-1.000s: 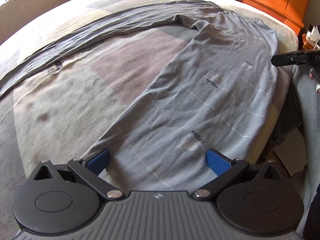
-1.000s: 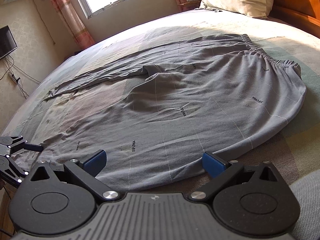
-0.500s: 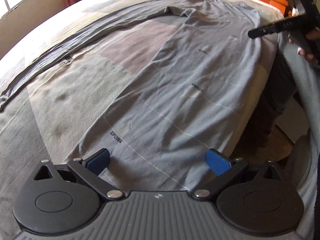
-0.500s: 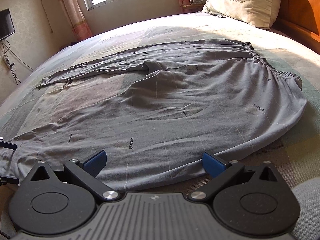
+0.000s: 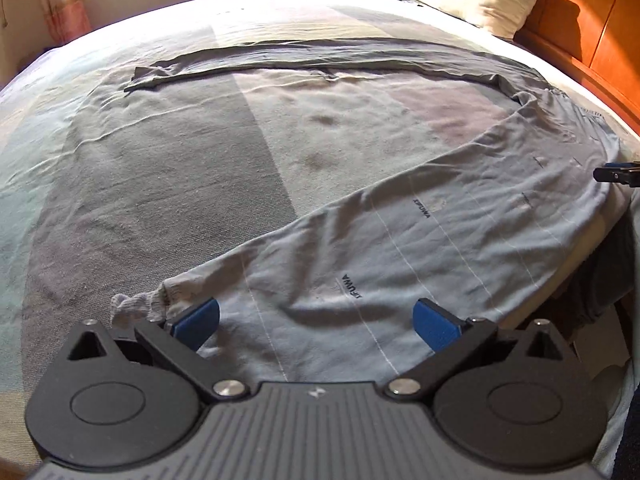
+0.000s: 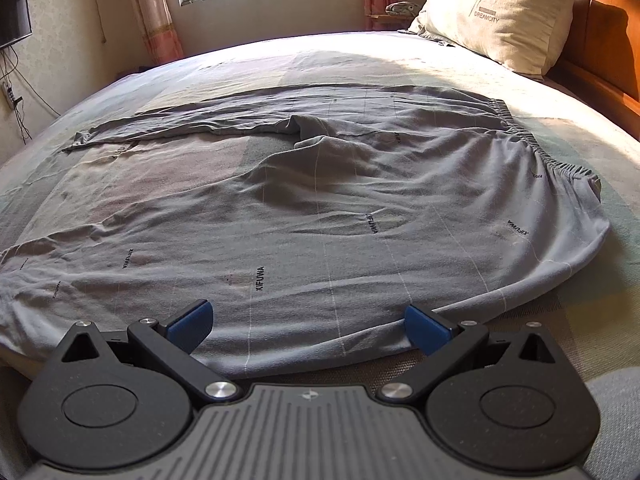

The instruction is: Fold clothes

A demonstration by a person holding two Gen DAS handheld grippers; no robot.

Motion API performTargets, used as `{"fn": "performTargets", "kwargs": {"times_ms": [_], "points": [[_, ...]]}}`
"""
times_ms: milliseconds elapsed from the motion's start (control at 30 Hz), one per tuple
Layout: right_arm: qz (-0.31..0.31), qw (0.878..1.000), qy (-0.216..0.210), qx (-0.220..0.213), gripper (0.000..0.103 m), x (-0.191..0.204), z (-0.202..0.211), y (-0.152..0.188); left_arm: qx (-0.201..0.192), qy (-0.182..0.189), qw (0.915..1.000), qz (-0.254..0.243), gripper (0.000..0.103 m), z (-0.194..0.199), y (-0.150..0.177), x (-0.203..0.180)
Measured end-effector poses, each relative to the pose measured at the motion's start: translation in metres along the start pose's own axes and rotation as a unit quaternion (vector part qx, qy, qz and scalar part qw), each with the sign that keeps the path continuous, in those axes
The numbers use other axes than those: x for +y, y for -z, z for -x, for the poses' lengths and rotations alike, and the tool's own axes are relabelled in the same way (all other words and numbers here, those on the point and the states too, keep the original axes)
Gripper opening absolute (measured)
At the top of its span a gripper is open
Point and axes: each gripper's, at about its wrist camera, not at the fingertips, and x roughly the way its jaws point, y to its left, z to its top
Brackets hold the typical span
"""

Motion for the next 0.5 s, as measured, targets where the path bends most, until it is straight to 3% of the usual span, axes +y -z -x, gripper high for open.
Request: {"fn": "performTargets", "kwargs": {"times_ms": [100,200,300,400,500], "points": [[0.003,1.000,0.004,0.001,0.103,0.001,0.000,0.000,-0.010,0.002,0.9998,-0.017,0.102,0.005,0.012,0.005],[0.005,1.000,0.007,0.001,0.103,0.003,-0.001,0.000,0.003,-0.016,0.9998,0.014,0.103,0.013,0.021,0.022],[0.012,1.000,0.014,0.002,0.103,0.005,-0.002,0.001,-0.011,-0.040,0.9981,0.046,0.102,0.025,0.019,0.032],[0.022,1.000,0.022,0.004,0.103,0.008,-0.003,0.001,-0.057,-0.015,0.9972,0.046,0.102,0.034,0.008,0.024],[0.029,0.999,0.028,0.005,0.103,0.011,-0.005,0.002,-0.064,0.011,0.9965,0.052,0.102,0.023,-0.004,0.012]]}}
